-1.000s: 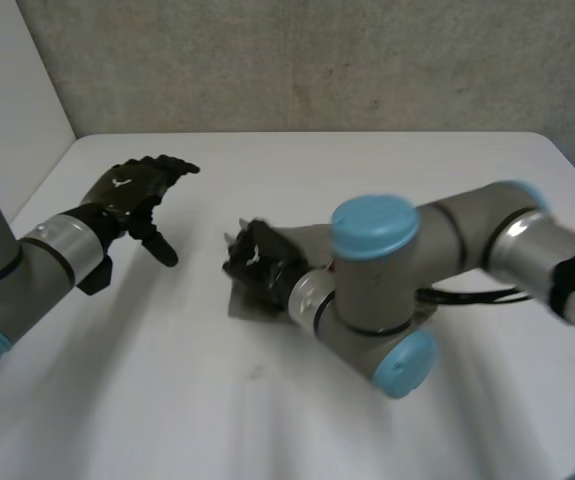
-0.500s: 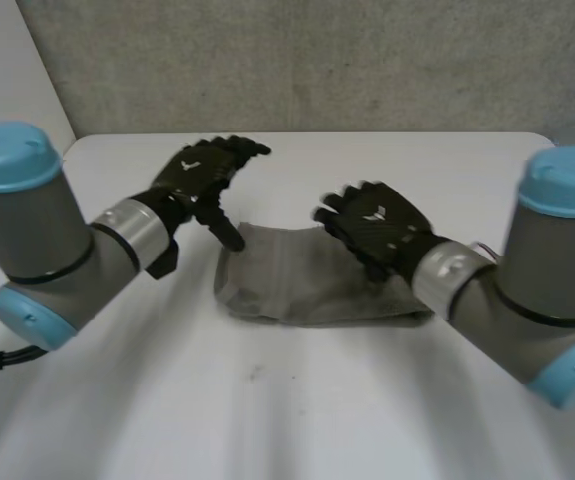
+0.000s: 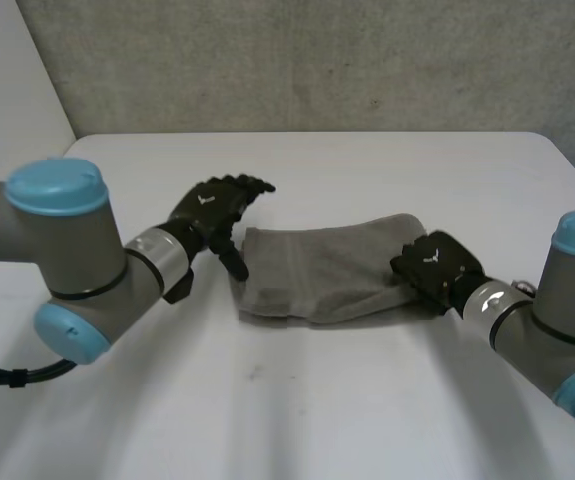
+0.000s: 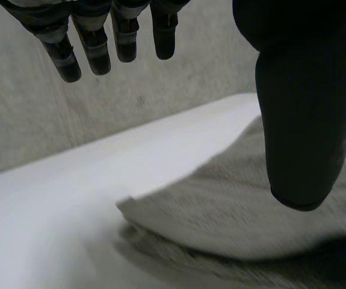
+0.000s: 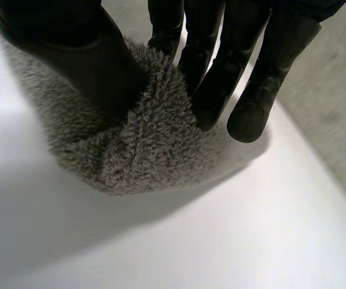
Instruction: Fold the towel.
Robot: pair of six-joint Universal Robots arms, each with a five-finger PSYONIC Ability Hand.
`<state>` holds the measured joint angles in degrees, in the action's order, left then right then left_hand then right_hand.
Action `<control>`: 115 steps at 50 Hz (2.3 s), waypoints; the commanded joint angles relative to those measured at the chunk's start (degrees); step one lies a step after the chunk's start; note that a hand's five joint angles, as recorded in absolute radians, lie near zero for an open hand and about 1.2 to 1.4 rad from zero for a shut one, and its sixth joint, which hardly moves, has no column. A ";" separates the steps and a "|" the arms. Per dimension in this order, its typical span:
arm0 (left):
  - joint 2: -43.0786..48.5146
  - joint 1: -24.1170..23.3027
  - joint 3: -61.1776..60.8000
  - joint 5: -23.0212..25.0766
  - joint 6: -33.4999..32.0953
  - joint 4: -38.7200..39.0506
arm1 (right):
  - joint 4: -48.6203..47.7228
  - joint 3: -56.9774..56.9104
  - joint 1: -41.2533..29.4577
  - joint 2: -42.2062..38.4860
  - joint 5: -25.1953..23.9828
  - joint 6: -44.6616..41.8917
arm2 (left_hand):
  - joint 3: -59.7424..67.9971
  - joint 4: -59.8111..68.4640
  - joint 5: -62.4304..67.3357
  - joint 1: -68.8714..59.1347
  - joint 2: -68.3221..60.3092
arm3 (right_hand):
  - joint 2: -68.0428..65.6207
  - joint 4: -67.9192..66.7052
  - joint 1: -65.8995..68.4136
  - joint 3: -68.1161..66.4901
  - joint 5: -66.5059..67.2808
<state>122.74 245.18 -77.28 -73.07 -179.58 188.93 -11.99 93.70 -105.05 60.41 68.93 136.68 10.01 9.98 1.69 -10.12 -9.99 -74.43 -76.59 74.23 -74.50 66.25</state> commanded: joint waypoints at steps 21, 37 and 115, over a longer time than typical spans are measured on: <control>-14.54 5.75 -1.82 0.12 4.15 -0.15 | 11.20 -25.41 -29.69 -18.58 3.14 -37.54 | 0.54 0.57 -1.14 -0.43 -0.56 | 26.50 28.65 -26.30 26.56 -28.31; -13.49 4.69 -2.26 0.03 4.59 0.38 | -10.16 -6.95 -20.37 7.44 4.46 10.80 | 0.71 0.74 -0.97 -0.60 -0.73 | 64.43 66.59 -64.23 64.50 -66.24; -8.13 -5.15 -22.91 -12.64 -3.05 13.48 | 8.74 -20.38 -19.14 -4.24 12.19 25.20 | 37.14 37.17 35.46 -37.04 -37.16 | 64.43 66.59 -64.23 64.50 -66.24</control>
<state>113.53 239.44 -99.04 -88.11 -182.75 202.88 -5.88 79.54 -121.69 59.57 79.53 157.77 56.55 56.46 47.75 -56.70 -56.53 -13.67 -14.68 13.29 -13.65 3.42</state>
